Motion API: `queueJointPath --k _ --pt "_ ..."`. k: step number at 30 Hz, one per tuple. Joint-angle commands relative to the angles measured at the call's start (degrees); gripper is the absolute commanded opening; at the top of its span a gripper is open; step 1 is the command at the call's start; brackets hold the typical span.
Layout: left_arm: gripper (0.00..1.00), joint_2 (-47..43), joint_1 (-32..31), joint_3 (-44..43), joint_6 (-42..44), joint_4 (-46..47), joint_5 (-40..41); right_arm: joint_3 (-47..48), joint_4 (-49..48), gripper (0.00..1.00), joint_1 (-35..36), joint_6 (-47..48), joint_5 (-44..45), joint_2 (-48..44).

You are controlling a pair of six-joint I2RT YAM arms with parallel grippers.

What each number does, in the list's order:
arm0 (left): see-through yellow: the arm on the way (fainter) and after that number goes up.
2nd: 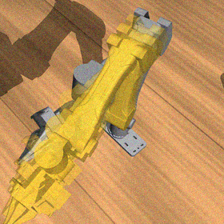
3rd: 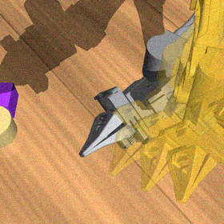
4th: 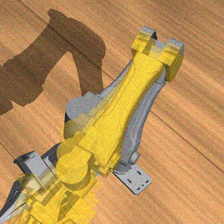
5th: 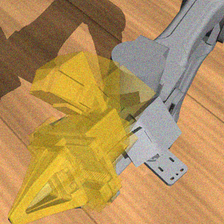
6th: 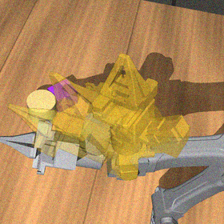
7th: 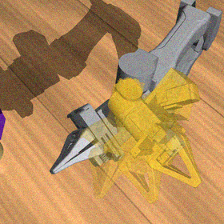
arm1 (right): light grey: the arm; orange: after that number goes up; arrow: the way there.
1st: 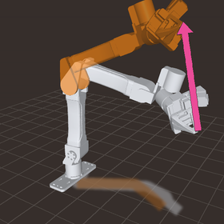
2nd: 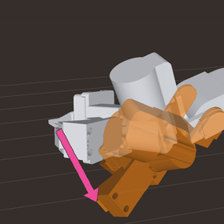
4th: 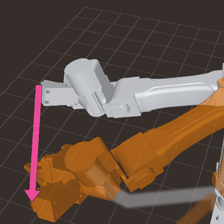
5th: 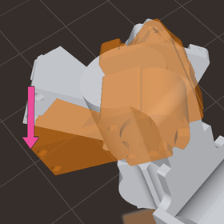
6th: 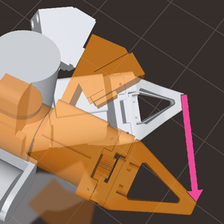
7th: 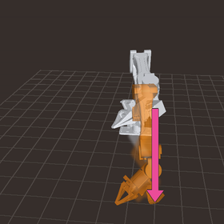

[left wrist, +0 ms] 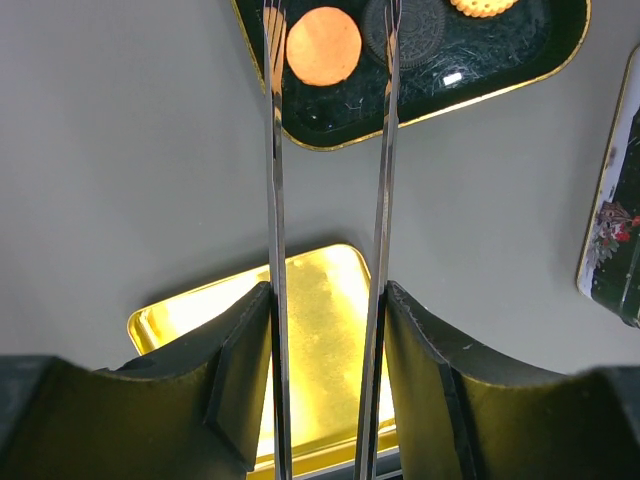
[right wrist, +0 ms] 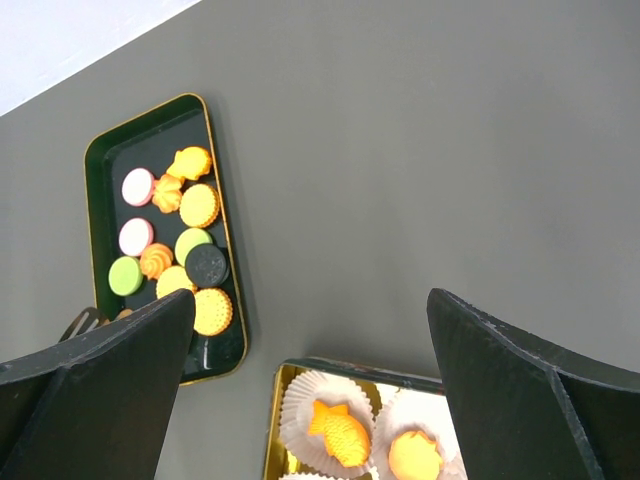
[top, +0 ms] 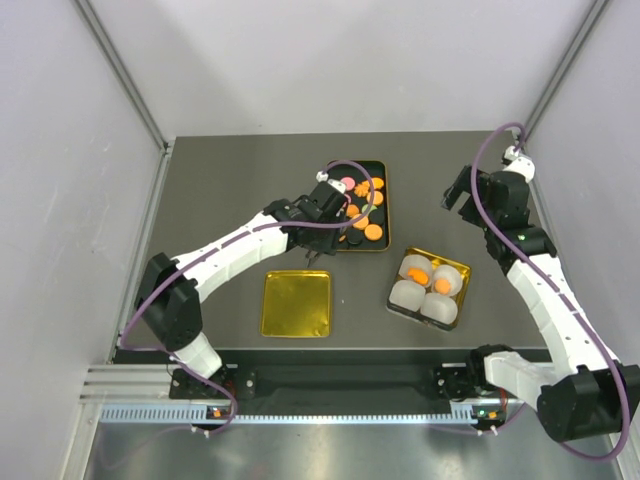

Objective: Pack the cookies

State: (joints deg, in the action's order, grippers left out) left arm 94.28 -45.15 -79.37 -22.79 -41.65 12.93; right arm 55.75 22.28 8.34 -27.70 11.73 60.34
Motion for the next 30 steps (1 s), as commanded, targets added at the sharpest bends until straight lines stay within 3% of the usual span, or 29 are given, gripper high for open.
queueJointPath --k 1,30 --pt "0.51 -0.2 0.3 -0.2 0.7 0.0 1.0 -0.4 -2.9 1.00 -1.0 -0.2 -0.8 -1.4" --pt "0.51 1.7 1.0 1.8 1.3 0.9 -0.1 -1.0 -3.3 1.00 -1.0 -0.2 -1.3 -1.7"
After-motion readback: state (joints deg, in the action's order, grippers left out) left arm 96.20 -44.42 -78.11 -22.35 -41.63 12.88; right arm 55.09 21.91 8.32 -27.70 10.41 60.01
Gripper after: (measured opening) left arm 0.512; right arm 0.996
